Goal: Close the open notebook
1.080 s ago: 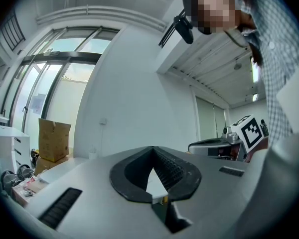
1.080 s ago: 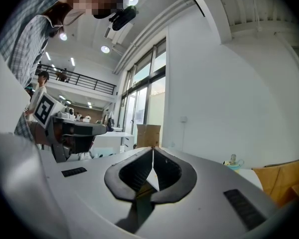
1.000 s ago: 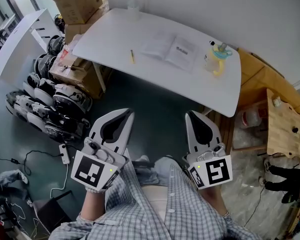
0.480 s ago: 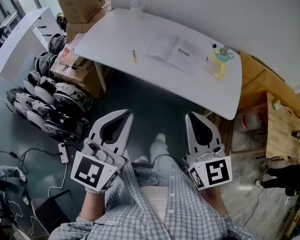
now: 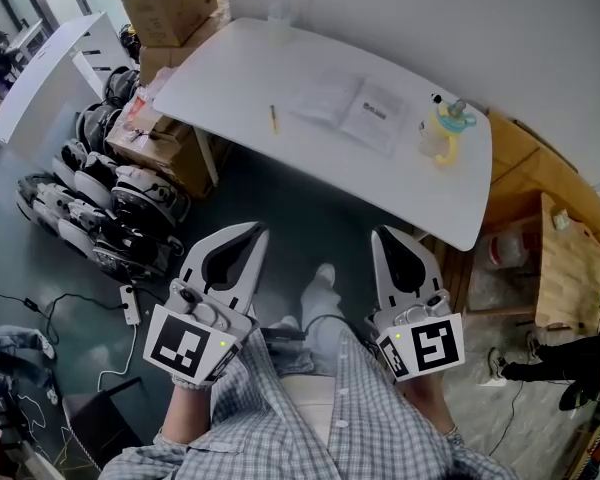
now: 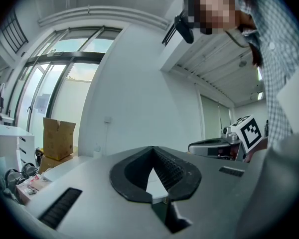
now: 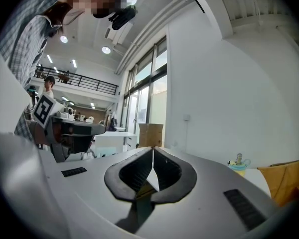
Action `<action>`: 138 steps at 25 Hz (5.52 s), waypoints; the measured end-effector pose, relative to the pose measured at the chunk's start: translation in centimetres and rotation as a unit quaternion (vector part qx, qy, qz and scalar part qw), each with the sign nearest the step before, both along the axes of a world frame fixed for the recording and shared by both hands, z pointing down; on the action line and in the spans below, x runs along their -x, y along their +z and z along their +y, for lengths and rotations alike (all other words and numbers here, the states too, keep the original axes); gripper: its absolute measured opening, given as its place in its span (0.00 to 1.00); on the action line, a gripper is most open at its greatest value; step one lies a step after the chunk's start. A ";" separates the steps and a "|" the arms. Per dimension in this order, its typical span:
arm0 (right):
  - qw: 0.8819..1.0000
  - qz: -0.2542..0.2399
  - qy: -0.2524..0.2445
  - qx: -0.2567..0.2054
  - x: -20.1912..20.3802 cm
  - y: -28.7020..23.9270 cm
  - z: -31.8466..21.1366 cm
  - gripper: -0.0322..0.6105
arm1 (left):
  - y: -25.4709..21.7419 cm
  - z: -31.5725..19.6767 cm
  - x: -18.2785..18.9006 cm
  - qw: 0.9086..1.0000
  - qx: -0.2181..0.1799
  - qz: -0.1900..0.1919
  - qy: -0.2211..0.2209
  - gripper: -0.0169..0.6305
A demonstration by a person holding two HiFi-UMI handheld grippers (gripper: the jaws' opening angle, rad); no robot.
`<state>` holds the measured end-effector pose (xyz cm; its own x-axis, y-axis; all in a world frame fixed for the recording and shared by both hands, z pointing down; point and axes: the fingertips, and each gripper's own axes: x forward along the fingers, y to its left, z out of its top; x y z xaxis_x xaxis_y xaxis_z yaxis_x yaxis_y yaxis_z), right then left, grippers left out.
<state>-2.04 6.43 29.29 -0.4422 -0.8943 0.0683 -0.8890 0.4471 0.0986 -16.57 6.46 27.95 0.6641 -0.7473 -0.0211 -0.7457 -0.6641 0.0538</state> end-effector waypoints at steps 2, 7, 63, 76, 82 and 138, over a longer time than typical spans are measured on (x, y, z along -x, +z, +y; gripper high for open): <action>1.000 -0.002 -0.001 0.003 -0.2 0.3 -0.7 0.09 | 0.1 -0.7 -0.2 1.000 -0.001 0.000 -0.001 0.04; 1.000 -0.004 -0.005 0.005 -0.8 0.4 -3.0 0.09 | 0.1 -2.8 -0.9 1.000 0.002 -0.006 -0.004 0.04; 0.999 -0.003 -0.049 -0.009 -11.0 -0.1 -23.5 0.09 | -0.3 -22.4 -10.4 0.998 0.000 0.018 -0.065 0.04; 1.000 -0.007 -0.021 0.004 -13.3 0.9 -22.9 0.09 | 1.9 -25.1 -9.9 0.989 0.078 0.118 -0.050 0.04; 1.000 -0.010 0.001 0.008 -14.5 1.0 -23.5 0.09 | 3.4 -27.0 -10.2 0.984 0.112 0.137 -0.032 0.04; 0.992 -0.009 -0.014 0.129 -15.7 8.2 -32.9 0.09 | 31.9 -37.1 -12.7 0.693 0.551 0.457 -0.080 0.42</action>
